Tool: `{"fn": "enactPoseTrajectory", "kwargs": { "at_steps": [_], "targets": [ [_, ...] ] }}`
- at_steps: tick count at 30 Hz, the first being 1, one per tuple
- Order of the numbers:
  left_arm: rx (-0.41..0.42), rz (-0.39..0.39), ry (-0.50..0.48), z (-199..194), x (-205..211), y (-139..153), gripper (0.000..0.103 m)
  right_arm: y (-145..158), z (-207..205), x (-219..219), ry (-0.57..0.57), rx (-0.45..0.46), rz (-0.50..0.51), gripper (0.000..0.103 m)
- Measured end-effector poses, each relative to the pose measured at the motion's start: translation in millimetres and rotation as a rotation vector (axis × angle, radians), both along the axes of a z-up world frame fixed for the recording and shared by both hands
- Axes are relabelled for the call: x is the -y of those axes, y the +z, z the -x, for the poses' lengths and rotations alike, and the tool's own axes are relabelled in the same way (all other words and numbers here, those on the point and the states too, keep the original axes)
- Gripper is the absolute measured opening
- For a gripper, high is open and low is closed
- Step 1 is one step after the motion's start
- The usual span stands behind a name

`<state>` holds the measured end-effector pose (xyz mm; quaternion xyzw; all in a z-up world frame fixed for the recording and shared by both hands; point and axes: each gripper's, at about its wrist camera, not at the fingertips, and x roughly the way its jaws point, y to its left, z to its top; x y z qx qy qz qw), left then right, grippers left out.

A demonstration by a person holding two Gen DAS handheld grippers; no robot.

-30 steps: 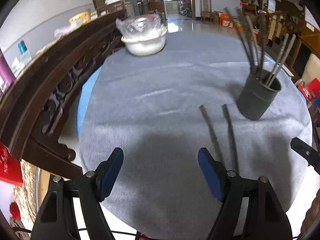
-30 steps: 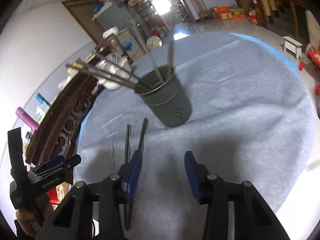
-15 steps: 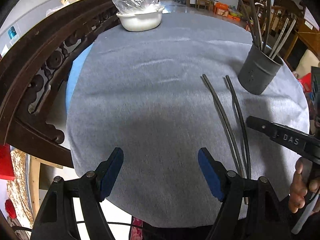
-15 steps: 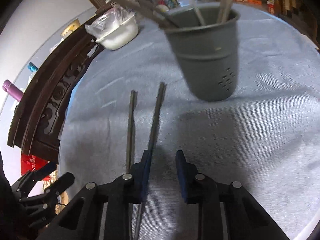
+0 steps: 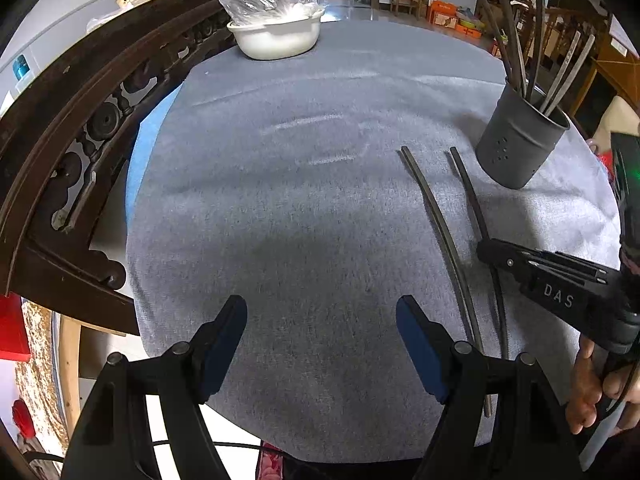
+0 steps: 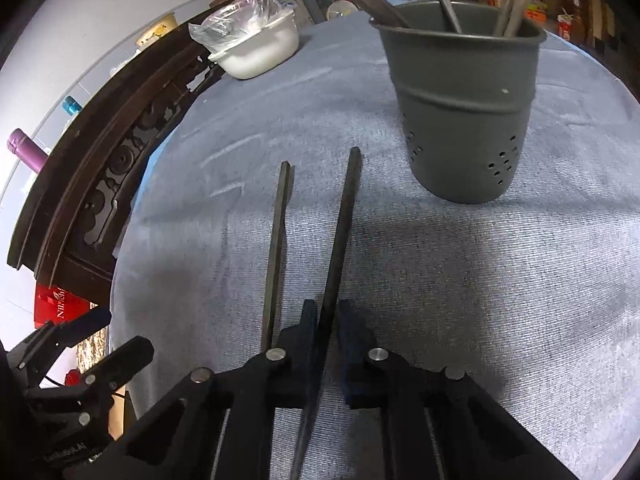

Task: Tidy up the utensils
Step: 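Close the right tool on a dark utensil while the left tool approaches the other, then close the left tool on the remaining dark utensil while the right tool holds its own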

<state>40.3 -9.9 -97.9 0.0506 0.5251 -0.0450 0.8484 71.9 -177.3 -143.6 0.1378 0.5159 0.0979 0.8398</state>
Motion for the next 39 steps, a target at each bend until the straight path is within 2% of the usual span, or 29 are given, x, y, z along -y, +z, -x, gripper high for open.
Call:
{"fn": "enactPoseTrajectory", "kwargs": {
  "at_steps": [4,10,13,19,22,30,36,38,39],
  "targets": [
    [-0.006,0.002,-0.006,-4.2,3.9,2.4,0.078,0.5,4.2,10.5,-0.013,-0.009,-0.011,0.011],
    [-0.070,0.035,-0.057,-16.7,22.3,-2.5,0.078,-3.3,12.7,26.5,-0.049,-0.029,-0.078,0.011],
    [-0.112,0.088,-0.077,-28.0,29.2,-6.9,0.078,-4.3,17.7,32.8,-0.069,-0.029,-0.101,0.011],
    [-0.176,0.138,-0.069,-52.4,35.1,-20.3,0.077,-7.9,26.8,45.7,-0.094,-0.030,-0.161,0.010],
    [-0.199,0.153,-0.068,-61.8,39.9,-24.6,0.067,-8.7,29.0,47.7,-0.091,-0.024,-0.172,0.010],
    [-0.245,0.185,-0.099,-77.6,61.6,-33.3,0.066,-9.9,33.1,53.4,-0.099,-0.021,-0.201,0.010],
    [-0.215,0.162,-0.127,-85.9,67.2,-33.6,0.036,-10.2,35.2,54.9,-0.101,-0.020,-0.201,0.010],
    [-0.225,0.179,-0.141,-88.2,65.7,-34.4,0.014,-10.1,34.2,54.0,-0.102,-0.021,-0.200,0.010],
    [-0.230,0.186,-0.147,-89.5,64.9,-34.5,0.013,-10.1,34.5,54.2,-0.104,-0.022,-0.200,0.010]
  ]
}}
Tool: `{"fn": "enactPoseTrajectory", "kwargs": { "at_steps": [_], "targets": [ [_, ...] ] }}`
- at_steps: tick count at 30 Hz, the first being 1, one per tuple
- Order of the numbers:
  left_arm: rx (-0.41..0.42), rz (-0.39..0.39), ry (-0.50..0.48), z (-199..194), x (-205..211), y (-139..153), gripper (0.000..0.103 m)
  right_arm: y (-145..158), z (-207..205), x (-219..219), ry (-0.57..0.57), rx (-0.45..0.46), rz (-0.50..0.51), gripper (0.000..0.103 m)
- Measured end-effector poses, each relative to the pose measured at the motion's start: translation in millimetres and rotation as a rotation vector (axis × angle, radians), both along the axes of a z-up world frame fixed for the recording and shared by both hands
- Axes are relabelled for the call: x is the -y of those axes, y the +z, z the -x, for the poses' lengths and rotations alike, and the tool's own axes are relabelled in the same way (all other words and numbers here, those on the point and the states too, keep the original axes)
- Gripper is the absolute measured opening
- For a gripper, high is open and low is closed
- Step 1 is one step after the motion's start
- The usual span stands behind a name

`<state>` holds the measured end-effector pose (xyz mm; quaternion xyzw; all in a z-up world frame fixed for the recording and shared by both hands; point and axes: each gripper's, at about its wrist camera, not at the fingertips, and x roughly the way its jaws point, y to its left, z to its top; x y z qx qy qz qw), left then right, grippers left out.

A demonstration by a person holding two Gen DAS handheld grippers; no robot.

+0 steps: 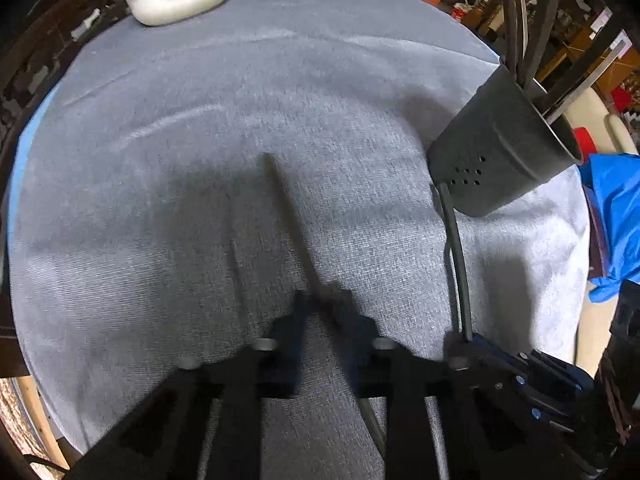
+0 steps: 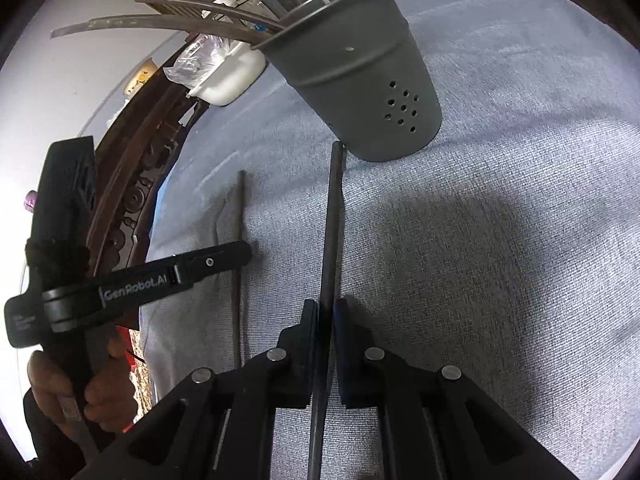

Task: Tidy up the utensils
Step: 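Close the left tool on the remaining dark utensil while the right tool holds its own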

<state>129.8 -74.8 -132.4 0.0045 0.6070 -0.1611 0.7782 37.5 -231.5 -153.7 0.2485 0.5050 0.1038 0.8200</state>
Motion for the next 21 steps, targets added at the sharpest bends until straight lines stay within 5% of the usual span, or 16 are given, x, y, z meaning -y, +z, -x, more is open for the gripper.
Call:
{"fn": "enactPoseTrajectory", "kwargs": {
  "at_steps": [14,21],
  "targets": [
    [-0.050,0.043,-0.129,8.6,-49.7,1.8,0.009,6.5,-8.0,-10.0,0.024,-0.026,0.045,0.013],
    [-0.067,0.062,-0.089,0.1,-66.4,8.9,0.015,17.2,-22.3,-10.8,0.020,-0.024,0.077,0.016]
  ]
}}
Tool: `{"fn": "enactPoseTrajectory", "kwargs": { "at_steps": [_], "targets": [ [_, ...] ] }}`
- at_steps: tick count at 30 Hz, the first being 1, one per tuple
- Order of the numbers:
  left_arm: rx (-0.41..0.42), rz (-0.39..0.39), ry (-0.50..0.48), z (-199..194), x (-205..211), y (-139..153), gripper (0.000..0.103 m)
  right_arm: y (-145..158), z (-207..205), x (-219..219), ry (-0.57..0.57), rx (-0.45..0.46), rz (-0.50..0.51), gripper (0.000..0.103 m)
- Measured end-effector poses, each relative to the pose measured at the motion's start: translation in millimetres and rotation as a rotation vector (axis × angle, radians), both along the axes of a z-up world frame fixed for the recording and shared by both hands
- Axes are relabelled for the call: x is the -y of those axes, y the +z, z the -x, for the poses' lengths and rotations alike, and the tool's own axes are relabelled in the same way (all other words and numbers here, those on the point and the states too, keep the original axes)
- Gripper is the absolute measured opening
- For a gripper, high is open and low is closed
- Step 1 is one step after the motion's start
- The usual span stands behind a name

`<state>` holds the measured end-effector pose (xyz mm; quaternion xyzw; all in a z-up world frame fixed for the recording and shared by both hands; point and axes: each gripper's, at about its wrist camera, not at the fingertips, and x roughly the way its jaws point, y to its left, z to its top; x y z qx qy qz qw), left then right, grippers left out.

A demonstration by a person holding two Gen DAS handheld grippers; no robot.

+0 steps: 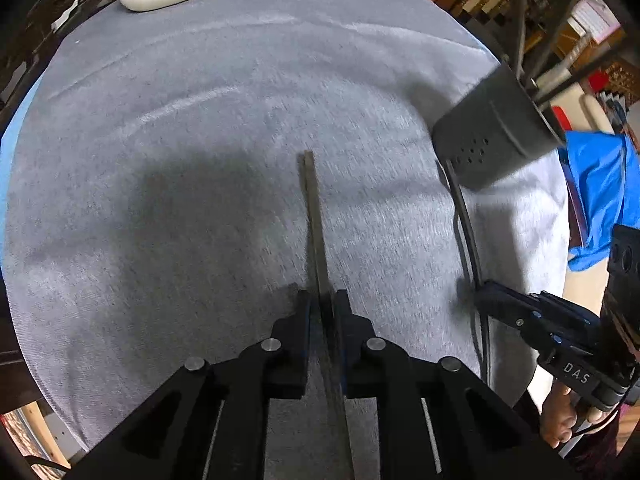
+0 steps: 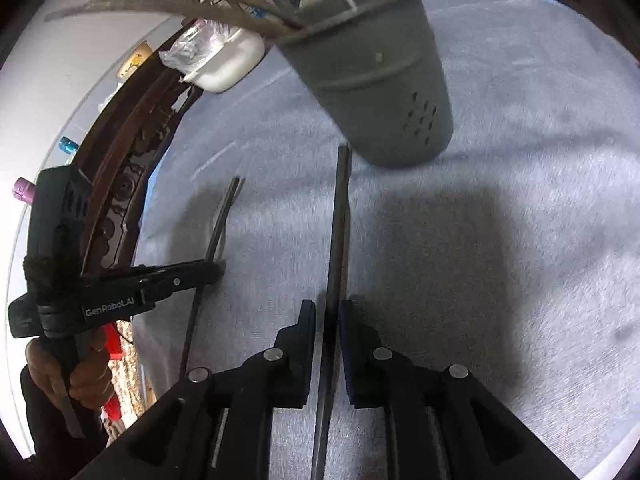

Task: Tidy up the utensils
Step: 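Close the left tool on the remaining dark utensil while the right tool holds its own, then lift both held utensils upright and carry them toward the grey cup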

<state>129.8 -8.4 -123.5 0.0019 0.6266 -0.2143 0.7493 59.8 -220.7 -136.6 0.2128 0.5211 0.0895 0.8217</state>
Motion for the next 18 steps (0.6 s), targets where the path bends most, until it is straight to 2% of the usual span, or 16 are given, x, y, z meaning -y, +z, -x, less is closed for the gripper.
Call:
{"fn": "enactPoseTrajectory", "kwargs": {
  "at_steps": [2,3,5,14,18],
  "targets": [
    [0.002,0.005,0.019,-5.8,-4.3,3.7,0.025,6.2,-7.2,1.0,-0.008,0.014,0.007,0.021],
    [0.006,0.003,0.025,-9.8,-5.0,5.4,0.025,7.9,-11.0,1.1,-0.010,0.015,0.015,0.029],
    [0.009,-0.001,0.027,-14.2,-4.8,9.4,0.025,9.4,-21.0,0.2,-0.030,0.013,0.056,0.036],
    [-0.042,-0.079,0.063,-36.2,12.8,-4.7,0.025,2.2,-48.5,-12.3,-0.065,-0.007,0.163,0.033],
    [-0.047,-0.100,0.067,-50.8,35.6,-16.2,0.025,-0.3,-58.6,-20.0,-0.067,-0.017,0.211,0.025]
  ]
}}
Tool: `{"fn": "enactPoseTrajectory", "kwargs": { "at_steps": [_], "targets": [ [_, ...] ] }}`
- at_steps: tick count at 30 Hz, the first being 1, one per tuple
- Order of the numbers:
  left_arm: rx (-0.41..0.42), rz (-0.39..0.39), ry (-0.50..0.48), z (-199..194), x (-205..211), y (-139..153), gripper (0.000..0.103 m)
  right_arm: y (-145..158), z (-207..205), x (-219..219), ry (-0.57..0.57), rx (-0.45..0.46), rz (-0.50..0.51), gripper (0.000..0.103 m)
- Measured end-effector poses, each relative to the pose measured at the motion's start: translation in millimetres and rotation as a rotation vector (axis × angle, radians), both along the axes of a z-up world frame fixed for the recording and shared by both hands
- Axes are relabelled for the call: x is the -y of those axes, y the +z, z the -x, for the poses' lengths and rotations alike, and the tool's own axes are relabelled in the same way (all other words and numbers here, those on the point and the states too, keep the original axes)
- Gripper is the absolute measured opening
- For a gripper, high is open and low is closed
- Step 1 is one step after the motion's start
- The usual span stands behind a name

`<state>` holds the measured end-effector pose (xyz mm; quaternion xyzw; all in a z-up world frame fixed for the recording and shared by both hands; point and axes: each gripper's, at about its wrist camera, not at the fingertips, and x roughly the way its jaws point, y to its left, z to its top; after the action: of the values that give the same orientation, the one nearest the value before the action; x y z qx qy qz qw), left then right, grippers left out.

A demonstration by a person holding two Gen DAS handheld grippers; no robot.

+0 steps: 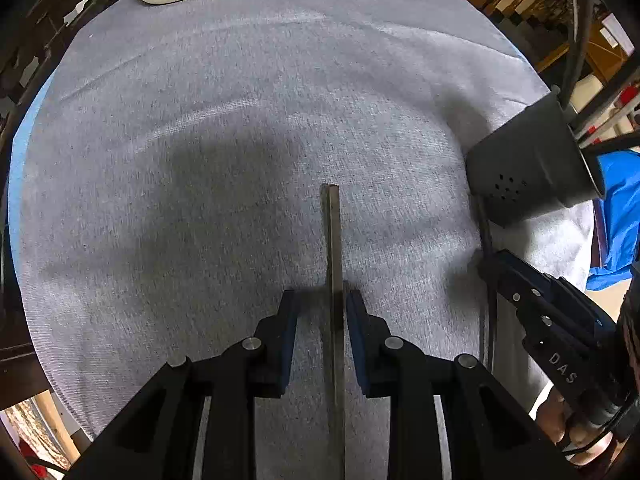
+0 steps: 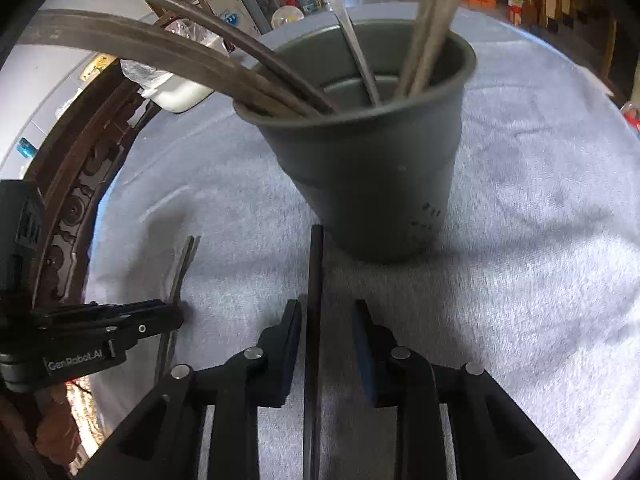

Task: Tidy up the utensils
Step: 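Lift both held utensils upright and carry them toward the grey cup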

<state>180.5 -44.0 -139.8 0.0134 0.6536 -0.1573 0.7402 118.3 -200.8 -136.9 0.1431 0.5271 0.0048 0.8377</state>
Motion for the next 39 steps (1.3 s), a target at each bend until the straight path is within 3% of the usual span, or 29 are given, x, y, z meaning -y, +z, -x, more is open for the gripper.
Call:
{"fn": "enactPoseTrajectory", "kwargs": {
  "at_steps": [6,8,9,11,14,29,39],
  "targets": [
    [0.001,-0.037,-0.010,-19.4,22.2,-5.4,0.025,-1.1,-9.1,-9.6,0.033,-0.006,0.034,0.009],
    [0.003,-0.042,-0.005,-22.5,26.5,-6.0,0.024,-1.1,-8.4,-10.9,0.038,0.002,0.033,0.009],
    [0.003,-0.047,0.001,-24.0,27.3,-7.0,0.022,-0.9,-8.1,-11.9,0.039,0.006,0.027,0.009],
    [0.007,-0.047,0.018,-23.4,25.5,-7.9,0.008,-0.5,-5.1,-8.3,0.038,0.015,0.003,0.008],
    [0.009,-0.012,0.055,-24.3,19.4,-6.6,0.005,7.5,0.9,-4.9,0.047,0.050,-0.050,0.008],
    [0.311,-0.036,0.090,5.9,14.3,71.5,0.005,63.0,37.3,0.9,0.095,0.205,-0.146,0.008],
    [0.396,-0.001,0.089,33.2,5.6,106.3,0.005,94.7,50.0,1.5,0.101,0.298,-0.176,0.008]
  ]
}}
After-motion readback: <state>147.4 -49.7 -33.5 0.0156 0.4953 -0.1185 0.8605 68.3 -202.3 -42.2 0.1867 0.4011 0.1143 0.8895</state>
